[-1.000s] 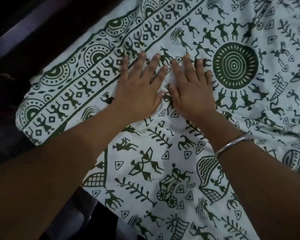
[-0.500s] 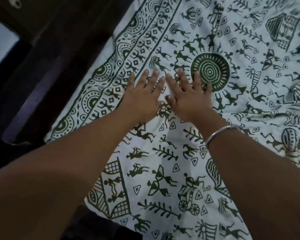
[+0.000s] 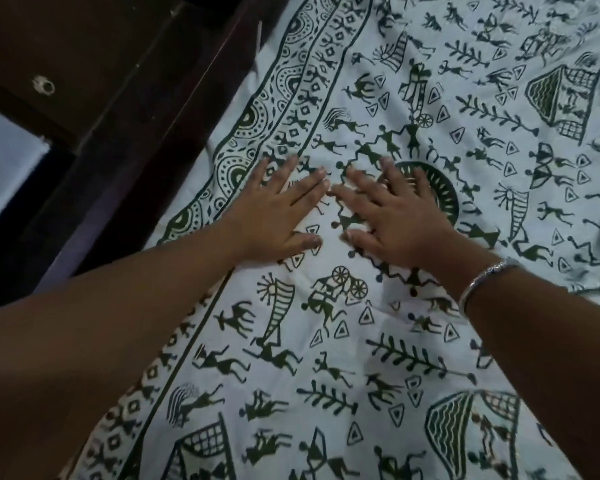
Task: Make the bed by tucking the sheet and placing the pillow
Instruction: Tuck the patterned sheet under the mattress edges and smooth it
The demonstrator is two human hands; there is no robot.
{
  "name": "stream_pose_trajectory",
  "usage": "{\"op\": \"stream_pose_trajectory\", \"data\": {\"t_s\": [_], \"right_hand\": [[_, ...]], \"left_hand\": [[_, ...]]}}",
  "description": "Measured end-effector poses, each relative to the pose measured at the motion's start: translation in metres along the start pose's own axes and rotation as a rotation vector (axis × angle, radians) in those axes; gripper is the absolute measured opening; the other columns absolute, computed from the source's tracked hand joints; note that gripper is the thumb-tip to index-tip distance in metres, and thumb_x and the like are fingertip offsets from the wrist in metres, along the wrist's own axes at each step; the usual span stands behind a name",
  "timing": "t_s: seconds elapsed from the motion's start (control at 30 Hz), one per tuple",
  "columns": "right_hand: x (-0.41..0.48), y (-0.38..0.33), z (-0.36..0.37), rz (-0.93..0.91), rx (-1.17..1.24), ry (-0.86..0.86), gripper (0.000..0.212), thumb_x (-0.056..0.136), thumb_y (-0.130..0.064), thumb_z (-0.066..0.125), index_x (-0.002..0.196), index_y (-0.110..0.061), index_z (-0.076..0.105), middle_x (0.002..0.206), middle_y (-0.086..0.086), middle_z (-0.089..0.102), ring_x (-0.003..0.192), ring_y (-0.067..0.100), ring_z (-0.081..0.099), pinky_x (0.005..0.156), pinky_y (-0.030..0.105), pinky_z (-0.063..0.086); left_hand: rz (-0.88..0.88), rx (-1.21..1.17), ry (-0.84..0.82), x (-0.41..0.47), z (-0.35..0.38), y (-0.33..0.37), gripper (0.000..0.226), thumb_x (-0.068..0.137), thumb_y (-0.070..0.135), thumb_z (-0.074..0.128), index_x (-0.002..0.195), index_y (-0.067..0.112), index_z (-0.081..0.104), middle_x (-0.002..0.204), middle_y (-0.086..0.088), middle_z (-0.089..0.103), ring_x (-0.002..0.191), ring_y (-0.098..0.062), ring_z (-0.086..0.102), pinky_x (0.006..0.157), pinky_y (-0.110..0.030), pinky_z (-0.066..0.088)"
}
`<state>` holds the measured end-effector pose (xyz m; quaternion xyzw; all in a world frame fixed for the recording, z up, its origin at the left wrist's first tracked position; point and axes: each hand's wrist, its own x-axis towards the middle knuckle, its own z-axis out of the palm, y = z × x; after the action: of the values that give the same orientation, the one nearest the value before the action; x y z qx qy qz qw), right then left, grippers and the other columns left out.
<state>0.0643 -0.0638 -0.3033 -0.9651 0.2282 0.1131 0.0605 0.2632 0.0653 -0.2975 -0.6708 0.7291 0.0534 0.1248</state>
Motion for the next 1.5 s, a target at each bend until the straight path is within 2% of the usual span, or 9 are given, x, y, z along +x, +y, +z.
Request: {"op": "stream_pose_trajectory", "data": {"t_s": [0.3,0.5,0.63,0.73,0.83,0.97,1.13,1.3,1.5], "right_hand": [[0.039,0.052,-0.019,0.119,0.022,-0.055,0.068,0.07,-0.081,-0.007,0.131,-0.059,-0.027,0.154,-0.013,-0.023,0.141,0.038,-0.02,0.108,0.065,-0.006],[0.075,0.071,-0.023,0.166,0.071,-0.059,0.07,0.071,-0.085,0.003,0.127,-0.061,-0.032,0.152,-0.015,-0.029,0.137,0.041,-0.028,0.104,0.069,-0.011],[0.082,0.078,-0.03,0.136,0.081,-0.007,0.074,0.078,-0.08,0.006,0.143,-0.051,-0.011,0.158,-0.014,-0.009,0.143,0.037,-0.014,0.105,0.068,-0.007],[0.086,0.084,-0.043,0.215,0.099,0.17,0.06,0.093,-0.059,0.021,0.147,-0.034,0.019,0.154,0.002,0.026,0.139,0.032,0.024,0.104,0.06,0.021],[0.102,0.099,-0.052,0.379,0.214,0.356,0.047,0.098,-0.032,0.035,0.142,-0.017,0.033,0.132,0.015,0.051,0.12,0.035,0.045,0.094,0.049,0.037],[0.133,0.12,-0.064,0.555,0.413,0.369,0.043,0.095,-0.014,0.043,0.137,-0.007,0.035,0.128,0.021,0.049,0.114,0.037,0.049,0.086,0.039,0.041],[0.161,0.152,-0.066,0.765,0.476,0.326,0.037,0.094,-0.036,0.049,0.119,-0.01,0.043,0.101,0.012,0.055,0.089,0.031,0.054,0.067,0.033,0.035],[0.18,0.171,-0.072,0.635,0.271,0.227,0.023,0.093,-0.034,0.05,0.103,-0.014,0.046,0.068,0.001,0.041,0.066,0.024,0.046,0.054,0.033,0.037],[0.2,0.2,-0.089,0.705,0.342,0.574,0.023,0.094,-0.021,0.045,0.115,-0.011,0.047,0.088,0.006,0.058,0.077,0.026,0.053,0.061,0.032,0.036]], "left_hand": [[-0.142,-0.076,-0.066,0.09,-0.03,-0.026,0.071,0.088,0.069,0.015,0.145,0.04,-0.016,0.156,0.005,-0.02,0.143,-0.038,-0.013,0.112,-0.055,-0.009],[-0.081,-0.038,-0.071,0.11,-0.03,-0.046,0.084,0.071,0.081,0.001,0.142,0.041,-0.022,0.154,0.008,-0.027,0.14,-0.039,-0.02,0.112,-0.055,-0.011],[-0.148,-0.107,-0.06,0.142,-0.041,-0.049,0.076,0.081,0.075,0.01,0.146,0.041,-0.011,0.157,0.006,-0.017,0.143,-0.034,-0.015,0.114,-0.056,-0.007],[-0.16,-0.15,0.084,0.171,-0.059,-0.05,0.066,0.093,0.058,0.03,0.149,0.027,0.017,0.156,-0.008,0.018,0.141,-0.035,0.017,0.112,-0.051,0.019],[-0.176,-0.152,0.213,0.201,-0.075,-0.053,0.06,0.096,0.041,0.04,0.147,0.017,0.021,0.135,-0.016,0.046,0.121,-0.036,0.043,0.091,-0.047,0.041],[-0.192,-0.182,0.235,0.241,-0.084,-0.066,0.051,0.097,0.028,0.042,0.145,0.021,0.024,0.123,-0.015,0.054,0.107,-0.034,0.053,0.076,-0.04,0.044],[-0.194,-0.297,0.188,0.281,-0.091,-0.078,0.053,0.097,0.023,0.041,0.146,0.03,0.021,0.126,-0.016,0.048,0.107,-0.036,0.053,0.076,-0.039,0.042],[-0.193,-0.266,0.191,0.311,-0.098,-0.088,0.019,0.096,0.026,0.047,0.109,0.013,0.048,0.1,-0.014,0.058,0.085,-0.03,0.053,0.064,-0.034,0.035],[-0.154,-0.234,0.484,0.326,-0.105,-0.097,0.028,0.093,0.026,0.04,0.106,0.009,0.058,0.106,-0.014,0.054,0.095,-0.033,0.052,0.075,-0.041,0.04]]}}
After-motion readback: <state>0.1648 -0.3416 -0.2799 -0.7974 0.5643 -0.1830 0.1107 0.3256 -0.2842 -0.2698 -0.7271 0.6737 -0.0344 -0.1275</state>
